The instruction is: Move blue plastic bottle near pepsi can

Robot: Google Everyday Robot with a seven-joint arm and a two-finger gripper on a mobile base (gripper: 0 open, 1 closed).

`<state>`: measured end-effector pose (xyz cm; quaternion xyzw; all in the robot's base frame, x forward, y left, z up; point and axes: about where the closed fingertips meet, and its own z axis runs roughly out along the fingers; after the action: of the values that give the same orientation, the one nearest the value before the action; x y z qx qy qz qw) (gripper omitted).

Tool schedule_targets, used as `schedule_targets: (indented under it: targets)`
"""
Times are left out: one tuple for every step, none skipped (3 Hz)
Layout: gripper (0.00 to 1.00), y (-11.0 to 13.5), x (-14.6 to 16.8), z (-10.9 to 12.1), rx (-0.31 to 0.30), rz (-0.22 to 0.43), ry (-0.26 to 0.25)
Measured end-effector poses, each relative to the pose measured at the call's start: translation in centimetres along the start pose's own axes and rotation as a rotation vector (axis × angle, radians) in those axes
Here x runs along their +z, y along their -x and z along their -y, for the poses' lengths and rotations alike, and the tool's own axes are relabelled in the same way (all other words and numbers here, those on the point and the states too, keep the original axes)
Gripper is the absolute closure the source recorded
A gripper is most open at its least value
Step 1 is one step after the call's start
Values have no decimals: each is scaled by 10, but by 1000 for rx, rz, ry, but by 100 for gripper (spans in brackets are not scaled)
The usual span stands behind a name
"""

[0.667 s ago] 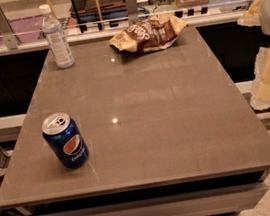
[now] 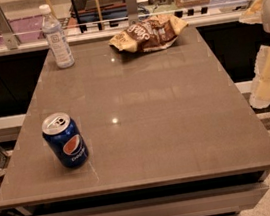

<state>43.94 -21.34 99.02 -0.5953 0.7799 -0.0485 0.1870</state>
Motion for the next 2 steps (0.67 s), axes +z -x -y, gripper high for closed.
schedule_targets:
  targets:
    - [0,0,-1,7,60,63,-43]
    - [0,-1,0,20,161,180,-97]
